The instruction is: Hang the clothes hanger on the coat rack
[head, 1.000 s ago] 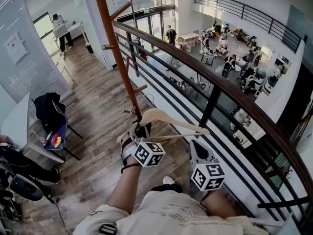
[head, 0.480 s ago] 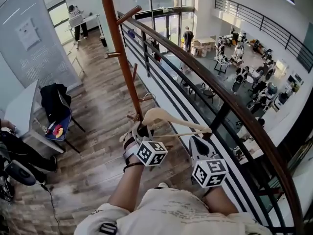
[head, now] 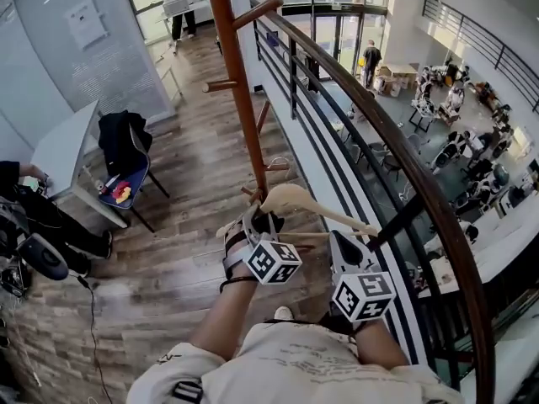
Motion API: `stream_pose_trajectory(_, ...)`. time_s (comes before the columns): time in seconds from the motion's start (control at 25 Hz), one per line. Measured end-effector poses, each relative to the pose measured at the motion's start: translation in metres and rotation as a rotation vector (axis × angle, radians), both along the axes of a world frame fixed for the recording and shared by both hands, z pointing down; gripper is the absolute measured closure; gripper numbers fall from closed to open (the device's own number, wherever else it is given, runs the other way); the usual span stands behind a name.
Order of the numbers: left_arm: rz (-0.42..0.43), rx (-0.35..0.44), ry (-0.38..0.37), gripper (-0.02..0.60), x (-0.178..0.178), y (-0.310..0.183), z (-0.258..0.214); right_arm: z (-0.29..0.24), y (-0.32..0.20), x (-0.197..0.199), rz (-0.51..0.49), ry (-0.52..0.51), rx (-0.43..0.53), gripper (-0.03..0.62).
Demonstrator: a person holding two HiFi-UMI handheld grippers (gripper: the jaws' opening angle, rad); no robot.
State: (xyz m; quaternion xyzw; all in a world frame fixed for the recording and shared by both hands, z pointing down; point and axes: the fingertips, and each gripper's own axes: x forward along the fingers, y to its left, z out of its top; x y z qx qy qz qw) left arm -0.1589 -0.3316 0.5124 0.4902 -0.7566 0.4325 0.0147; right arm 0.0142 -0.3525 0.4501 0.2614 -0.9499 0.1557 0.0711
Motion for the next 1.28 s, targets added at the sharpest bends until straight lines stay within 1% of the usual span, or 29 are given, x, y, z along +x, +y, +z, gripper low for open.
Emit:
stream_pose_trajectory(0.16,-0.043,-0.019,-0.002,0.486,0.002,-0.007,0.002,0.001,-0.017,-0.006,-0.067,0.002,-0.009,0.595)
stream_pose_trajectory(0.36,-0.135,-0.034,-0.004,0.486,0.001,-0.014,0.001,-0.011,-0.042,-0.016,-0.178,-0.008,0.004,0.595)
stream_pose_trajectory(0.52,-0.18,-0.045,-0.007,0.486,0.008,-0.021,0.002,-0.015,-0.059,-0.017,-0.233,-0.019,0.008,0.595)
stream_pose_trajectory(0.68,-0.226,-0.054,-0.01,0.486,0.002,-0.026,0.003,-0.016,-0.072,-0.031,-0.299,-0.019,0.008,0.595)
stream_pose_trajectory(0.84,-0.249,-0.06,0.0,0.486,-0.001,-0.037,0.008,-0.015,-0.084,-0.041,-0.342,-0.017,0.012,0.595)
stream_pose_trajectory(1.0,-0.26,-0.071,0.004,0.486,0.003,-0.045,0.013,-0.017,-0.095,-0.045,-0.366,-0.026,0.007,0.595)
stream_pose_trajectory(1.28,-0.309,-0.091,0.005,0.486,0.0,-0.05,0.031,-0.003,-0.102,-0.058,-0.448,-0.013,-0.002,0.595)
